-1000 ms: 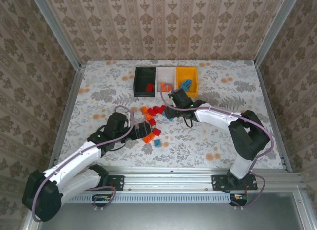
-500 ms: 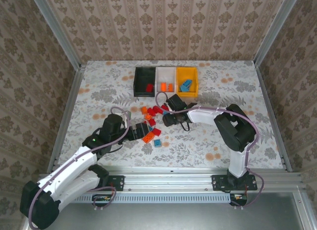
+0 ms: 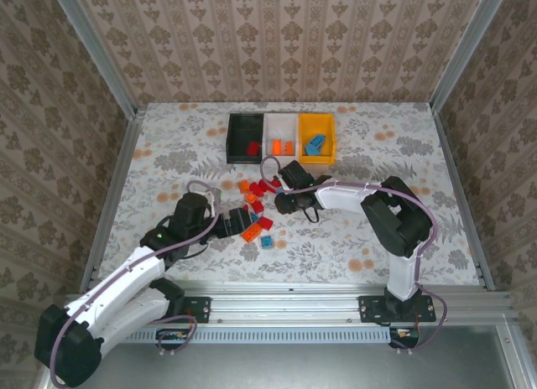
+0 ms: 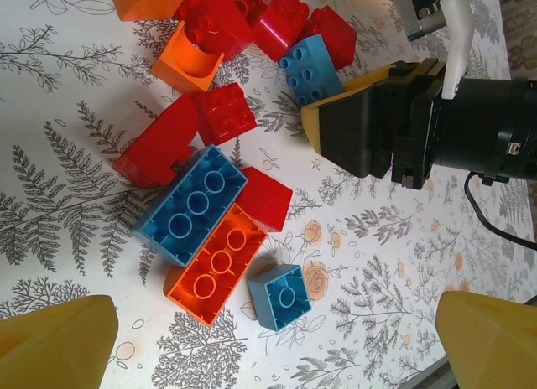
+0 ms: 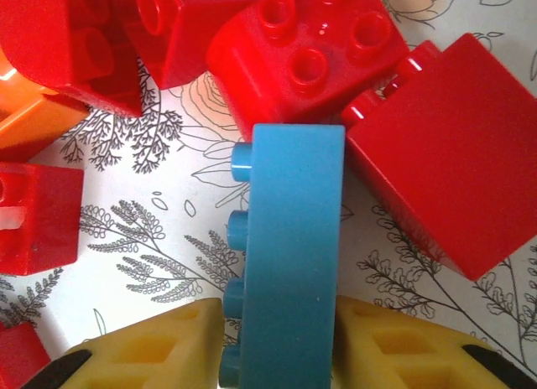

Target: Sort the legos into containers by color

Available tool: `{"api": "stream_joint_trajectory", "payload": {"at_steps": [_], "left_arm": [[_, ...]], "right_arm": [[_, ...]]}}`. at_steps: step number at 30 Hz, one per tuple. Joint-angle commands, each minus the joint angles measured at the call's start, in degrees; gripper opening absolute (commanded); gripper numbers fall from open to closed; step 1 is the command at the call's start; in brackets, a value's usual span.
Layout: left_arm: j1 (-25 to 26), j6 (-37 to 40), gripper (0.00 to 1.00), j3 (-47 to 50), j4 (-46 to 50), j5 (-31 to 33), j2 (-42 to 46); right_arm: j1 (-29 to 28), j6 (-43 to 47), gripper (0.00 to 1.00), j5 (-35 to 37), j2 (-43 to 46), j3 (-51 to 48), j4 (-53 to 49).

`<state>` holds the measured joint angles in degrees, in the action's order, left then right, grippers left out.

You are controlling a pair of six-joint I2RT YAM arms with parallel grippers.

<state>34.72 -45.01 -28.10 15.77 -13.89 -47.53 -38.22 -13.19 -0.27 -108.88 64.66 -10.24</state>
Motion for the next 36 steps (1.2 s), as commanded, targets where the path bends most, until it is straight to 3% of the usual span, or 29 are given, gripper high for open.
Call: {"api": "stream_joint_trajectory", "payload": {"at_steps": [1, 9, 18, 25, 30, 36], "left_arm": [[-0.5, 0.8, 1.0, -0.1, 1.3, 0.3, 1.1], [-0.6, 0.8, 1.0, 0.1, 2.9, 0.4, 3.0], [-0.8, 0.9, 1.0, 0.2, 2.9, 0.6, 3.7], [-1.2, 1.2, 1.0, 0.5, 2.7, 0.7, 3.4], [-2.7, 1.6, 1.0, 0.0, 4.9, 1.2, 4.2], [-4.5, 1.9, 1.0, -0.2, 5.1, 0.9, 3.6]], "right_arm": [[-0.5, 0.2, 0.34, 0.5, -1.5, 1.4, 0.4], [-1.7, -1.4, 0.3, 3.8, 0.0, -0.2, 0.9], [-3.4, -3.4, 0.28, 5.3, 12.0, -4.7, -0.8], [-3.0, -1.6, 0.29, 8.0, 17.4, -0.8, -5.4], [0.5, -0.5, 0.29, 8.7, 16.2, 3.5, -7.0], [10.5, -1.8, 0.29, 7.6, 12.0, 9.2, -7.0]]}}
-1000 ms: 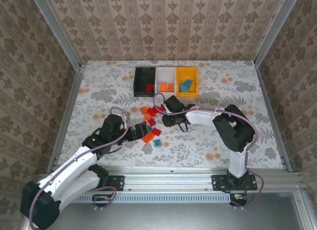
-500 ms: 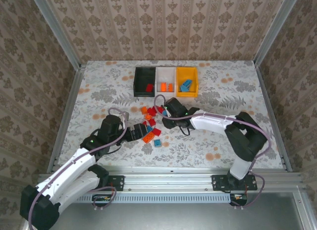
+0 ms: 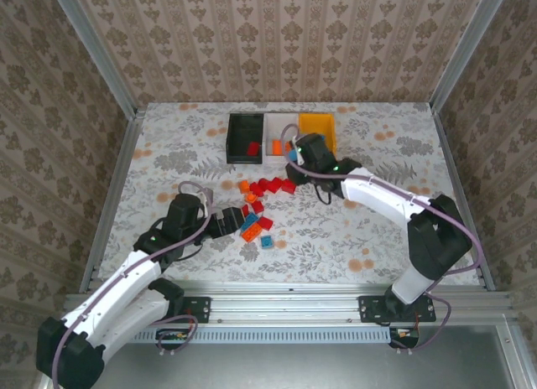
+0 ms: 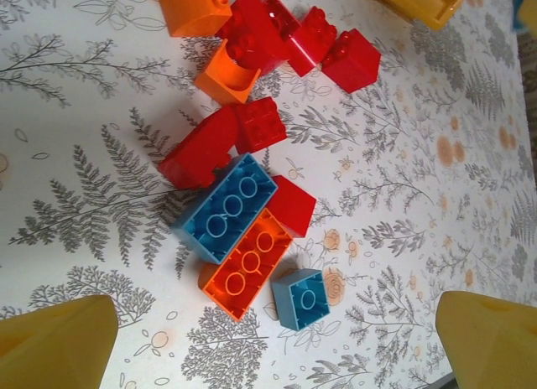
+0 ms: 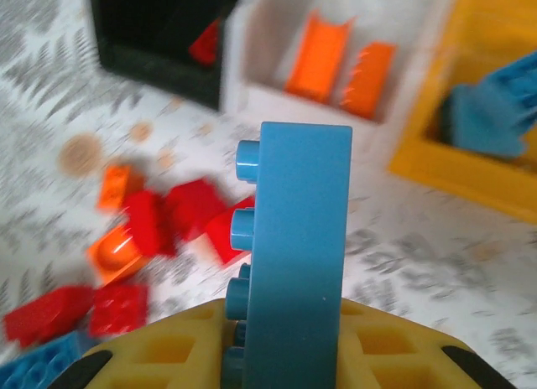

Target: Sort the legos into containers by color

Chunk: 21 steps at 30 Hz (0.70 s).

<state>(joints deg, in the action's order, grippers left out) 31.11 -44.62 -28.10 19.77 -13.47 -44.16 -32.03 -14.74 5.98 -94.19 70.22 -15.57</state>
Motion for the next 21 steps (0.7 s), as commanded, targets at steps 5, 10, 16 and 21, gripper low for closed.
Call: {"api": "stream_joint_trajectory", "payload": {"at_steps": [5, 10, 16, 21], "left_arm": [[-1.7, 0.8, 1.0, -0.1, -1.0, -1.4, -1.9], [-1.9, 0.8, 1.0, 0.0, -1.1, -1.6, -2.4], [-2.3, 1.3, 1.0, -0.4, -0.8, -1.6, -2.8], [-2.4, 1.3, 1.0, -1.4, -1.5, -2.4, -4.2]], "right_arm": [[10.6, 0.8, 0.29, 1.8, -13.0, 14.9, -6.1], [13.7, 1.3, 0.3, 0.6, -23.0, 25.2, -9.1], [14.5, 2.4, 0.34, -1.0, -30.5, 35.3, -13.3], [14.3, 3.4, 0.47, -1.4, -29.6, 36.5, -13.9]]}}
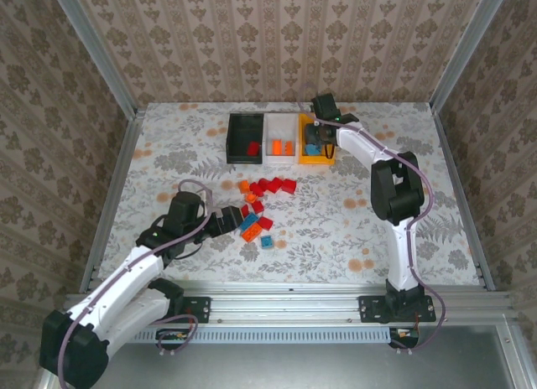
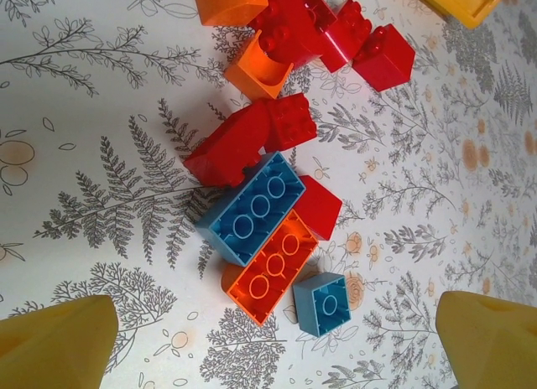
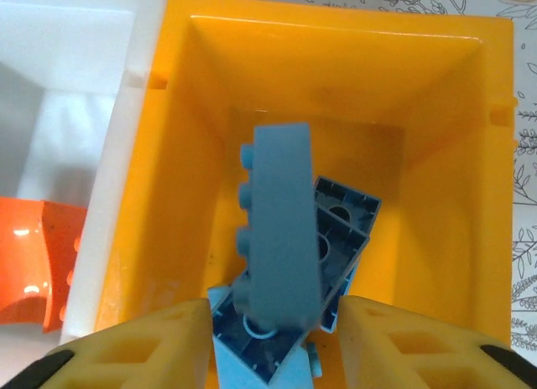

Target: Sort the legos into containers by color

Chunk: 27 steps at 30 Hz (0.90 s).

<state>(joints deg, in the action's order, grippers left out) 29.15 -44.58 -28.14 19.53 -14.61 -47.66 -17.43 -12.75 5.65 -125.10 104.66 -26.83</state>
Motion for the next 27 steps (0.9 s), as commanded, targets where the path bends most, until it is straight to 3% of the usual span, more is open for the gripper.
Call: {"api": "stream_joint_trajectory", "payload": {"at_steps": [1, 7, 13, 19, 27], "left_arm": [[-0.5, 1.3, 1.0, -1.5, -1.4, -1.6, -1.1], [-0.4, 2.2, 1.0, -2.2, -1.4, -0.7, -2.6], [0.7, 7.1, 0.96, -7.0, 2.2, 3.6, -9.0], [10.0, 11.3, 0.85, -12.3, 5.5, 9.9, -21.0], [17.1, 7.5, 0.87, -11.8, 4.8, 15.6, -25.5]], "right_arm": [[-0.7, 1.5, 0.48, -0.8, 2.9, 1.0, -2.1], [-3.5, -0.9, 0.54, 0.5, 19.0, -13.4, 5.7], [-11.3, -6.7, 0.55, 0.9, 33.8, -34.5, 14.3], [-14.6, -10.5, 0.55, 2.2, 42.8, -50.2, 15.1], [-14.6, -10.4, 0.56, 4.8, 52.4, -57.6, 11.0]]}}
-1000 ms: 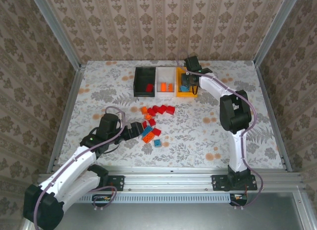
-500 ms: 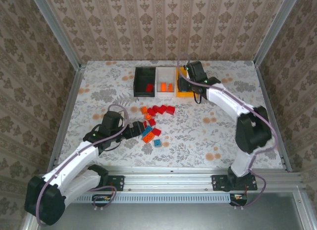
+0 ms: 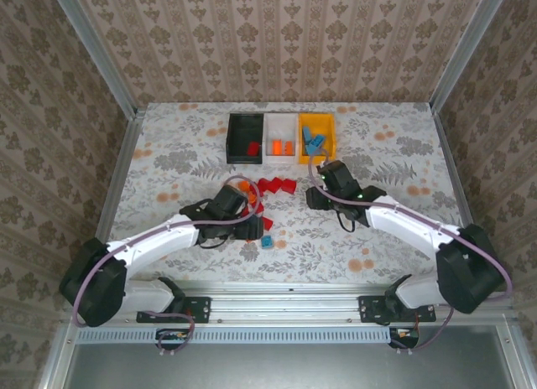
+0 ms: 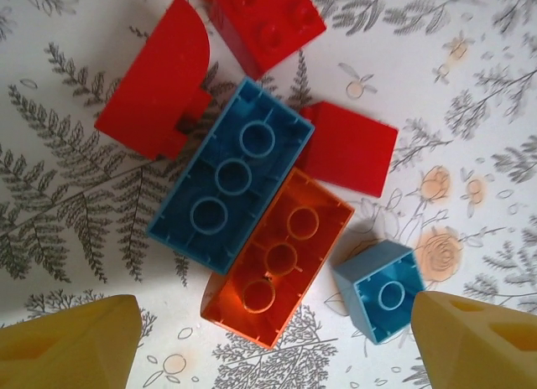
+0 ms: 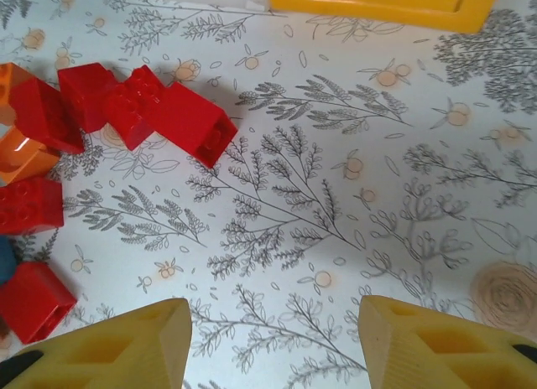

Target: Sort the legos into containers by color

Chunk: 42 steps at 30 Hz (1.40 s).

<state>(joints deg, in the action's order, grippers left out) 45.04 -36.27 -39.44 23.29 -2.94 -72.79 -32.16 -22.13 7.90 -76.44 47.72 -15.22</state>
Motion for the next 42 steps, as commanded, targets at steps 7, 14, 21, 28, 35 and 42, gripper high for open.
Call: {"api": "stream_joint_trajectory", "payload": {"at_steps": [7, 14, 21, 28, 35, 42], "left_arm": [[1.5, -0.7, 0.9, -0.4, -2.7, 2.5, -3.7], [1.5, -1.2, 0.88, 2.0, -9.9, -0.8, -4.8], [1.8, -3.1, 0.83, 2.4, -10.0, -2.2, -6.0], [4.3, -5.8, 0.82, 2.7, -8.7, -1.4, -4.1], [5.7, -5.3, 0.8, 1.0, -6.8, 1.0, -6.2], [4.9, -4.2, 0.73, -2.1, -4.4, 6.5, -8.5]], "right_arm": [[0.1, -0.3, 0.58, 3.6, 5.7, -0.9, -1.4], [0.1, -0.4, 0.58, 3.5, 5.7, -1.1, -1.5], [0.1, 0.0, 0.58, 4.1, 5.8, -1.3, -1.7], [0.1, 0.0, 0.58, 4.0, 5.7, -1.2, -1.5], [0.1, 0.0, 0.59, 4.1, 5.5, -1.4, -1.3], [0.1, 0.0, 0.58, 4.1, 5.2, -1.7, -1.1]]}}
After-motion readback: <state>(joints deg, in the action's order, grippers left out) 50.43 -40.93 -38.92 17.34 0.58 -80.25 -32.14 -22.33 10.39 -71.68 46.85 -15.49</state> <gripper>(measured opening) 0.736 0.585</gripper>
